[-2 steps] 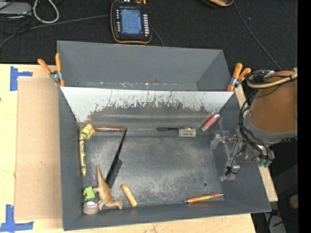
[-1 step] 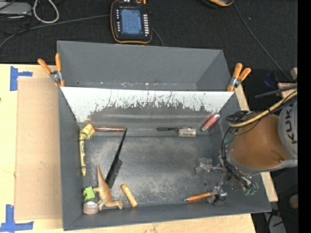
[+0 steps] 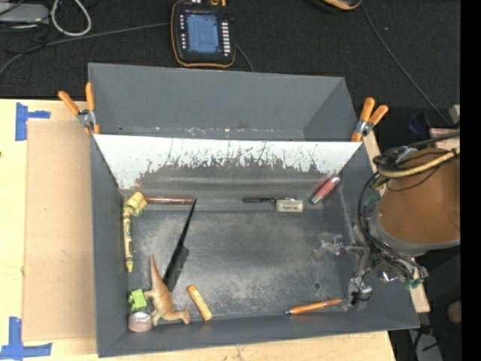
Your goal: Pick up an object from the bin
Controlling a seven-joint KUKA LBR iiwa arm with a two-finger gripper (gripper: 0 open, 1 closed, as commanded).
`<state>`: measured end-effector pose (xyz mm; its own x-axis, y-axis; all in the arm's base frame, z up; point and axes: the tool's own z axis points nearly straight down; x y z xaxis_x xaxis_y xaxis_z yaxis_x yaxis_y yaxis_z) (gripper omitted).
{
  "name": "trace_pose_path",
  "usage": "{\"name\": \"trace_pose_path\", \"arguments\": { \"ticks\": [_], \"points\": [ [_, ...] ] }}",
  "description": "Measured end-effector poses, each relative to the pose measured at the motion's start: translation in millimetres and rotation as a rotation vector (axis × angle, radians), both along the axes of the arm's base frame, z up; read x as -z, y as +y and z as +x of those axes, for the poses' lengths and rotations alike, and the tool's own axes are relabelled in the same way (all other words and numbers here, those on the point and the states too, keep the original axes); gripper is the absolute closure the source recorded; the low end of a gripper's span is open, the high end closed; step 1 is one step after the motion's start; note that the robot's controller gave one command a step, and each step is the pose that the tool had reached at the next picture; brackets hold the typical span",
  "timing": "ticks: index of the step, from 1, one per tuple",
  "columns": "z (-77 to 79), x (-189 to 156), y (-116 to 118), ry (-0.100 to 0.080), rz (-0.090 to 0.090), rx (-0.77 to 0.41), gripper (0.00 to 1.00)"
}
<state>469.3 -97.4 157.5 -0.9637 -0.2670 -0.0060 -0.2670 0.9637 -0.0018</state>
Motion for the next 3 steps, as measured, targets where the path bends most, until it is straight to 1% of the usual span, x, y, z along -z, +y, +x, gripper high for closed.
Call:
{"name": "trace_pose_path", "arguments": {
  "ticks": [1, 2, 3],
  "points": [
    [2.1, 59, 28, 0.002, 0.004, -0.133, 0.0],
    [7.6, 85, 17, -0.018, -0.001, -0.052, 0.0],
    [16.7, 88, 15, 0.003, 0.005, -0.08, 1.0]
  ]
}}
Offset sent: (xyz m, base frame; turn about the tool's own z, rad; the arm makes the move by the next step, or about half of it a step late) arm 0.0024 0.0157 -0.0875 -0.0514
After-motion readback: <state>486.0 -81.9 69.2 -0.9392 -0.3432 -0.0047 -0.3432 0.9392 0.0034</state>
